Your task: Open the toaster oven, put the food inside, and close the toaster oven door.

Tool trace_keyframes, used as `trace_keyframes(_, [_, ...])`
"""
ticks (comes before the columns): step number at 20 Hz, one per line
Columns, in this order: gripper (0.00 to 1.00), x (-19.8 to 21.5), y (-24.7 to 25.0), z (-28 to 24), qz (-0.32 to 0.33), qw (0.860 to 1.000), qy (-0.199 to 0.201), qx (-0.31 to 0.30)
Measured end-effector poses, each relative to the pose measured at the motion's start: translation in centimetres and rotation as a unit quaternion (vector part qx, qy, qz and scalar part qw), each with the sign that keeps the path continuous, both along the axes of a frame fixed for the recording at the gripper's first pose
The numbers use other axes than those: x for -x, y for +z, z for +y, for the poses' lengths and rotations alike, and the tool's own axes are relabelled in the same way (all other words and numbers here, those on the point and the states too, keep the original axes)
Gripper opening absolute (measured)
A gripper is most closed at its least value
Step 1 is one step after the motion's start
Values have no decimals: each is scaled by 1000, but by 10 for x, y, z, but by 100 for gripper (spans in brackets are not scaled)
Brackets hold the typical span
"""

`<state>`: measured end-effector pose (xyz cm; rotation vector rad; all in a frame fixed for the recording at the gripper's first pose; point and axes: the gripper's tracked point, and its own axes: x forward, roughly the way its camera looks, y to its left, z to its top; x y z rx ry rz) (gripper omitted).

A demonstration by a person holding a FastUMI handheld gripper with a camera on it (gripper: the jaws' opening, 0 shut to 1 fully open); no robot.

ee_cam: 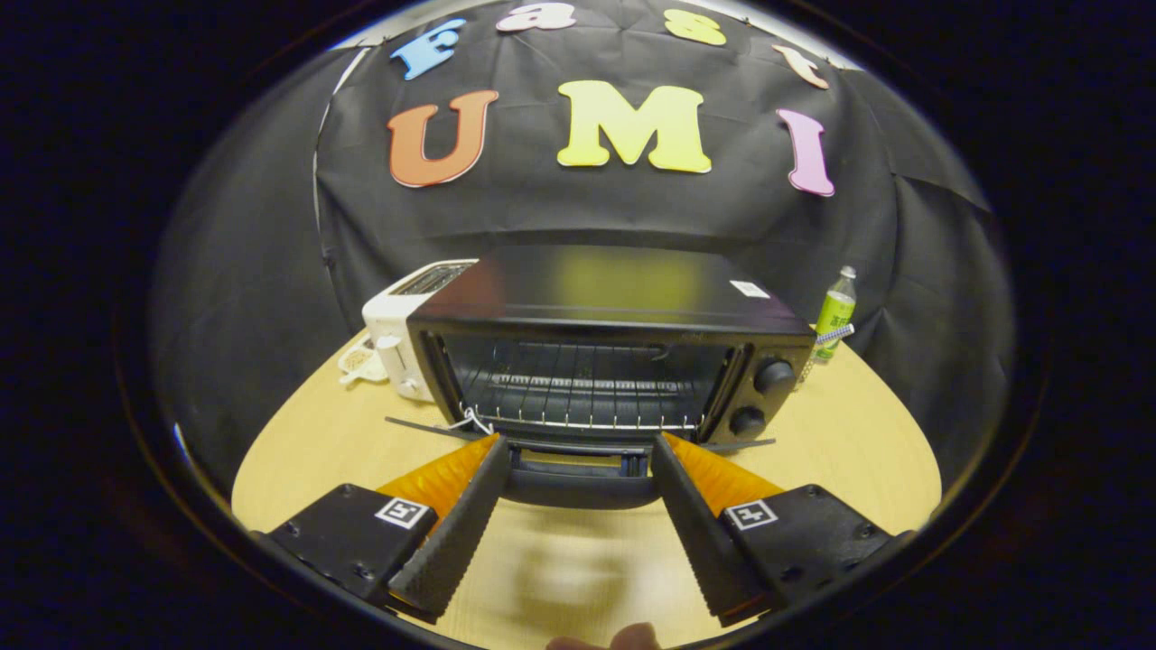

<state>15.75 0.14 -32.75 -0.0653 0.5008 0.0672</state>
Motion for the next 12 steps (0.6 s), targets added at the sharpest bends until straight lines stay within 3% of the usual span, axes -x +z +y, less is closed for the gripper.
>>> trace_keyframes(5, [100,27,-32,-2,24,999,19,15])
trace_keyframes(8, [100,43,-61,-2,77,997,17,-12])
trace_keyframes(12, [100,59,-45,-4,84,996,29,-23])
